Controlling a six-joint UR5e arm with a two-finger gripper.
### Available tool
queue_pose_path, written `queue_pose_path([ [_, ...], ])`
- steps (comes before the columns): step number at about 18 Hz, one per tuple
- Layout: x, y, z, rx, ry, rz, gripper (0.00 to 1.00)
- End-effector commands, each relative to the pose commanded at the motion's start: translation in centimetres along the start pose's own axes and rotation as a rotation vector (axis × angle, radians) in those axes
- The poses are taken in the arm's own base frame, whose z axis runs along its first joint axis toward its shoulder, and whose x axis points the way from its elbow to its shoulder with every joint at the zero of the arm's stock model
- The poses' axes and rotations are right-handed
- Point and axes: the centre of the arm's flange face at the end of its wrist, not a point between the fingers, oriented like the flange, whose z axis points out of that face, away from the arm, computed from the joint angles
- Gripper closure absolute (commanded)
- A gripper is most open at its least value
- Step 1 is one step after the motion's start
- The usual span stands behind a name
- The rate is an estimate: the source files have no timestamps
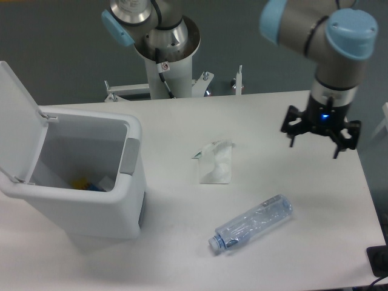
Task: Open the trash can
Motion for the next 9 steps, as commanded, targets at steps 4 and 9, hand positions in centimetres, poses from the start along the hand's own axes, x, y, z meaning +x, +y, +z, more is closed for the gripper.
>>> queue_pose_path([
  [4,-2.4,6.3,1.9,-0.077,0.056,0.105,0.0],
  [9,-2.5,6.2,3.5,-0.083,0.085,0.184,0.0],
])
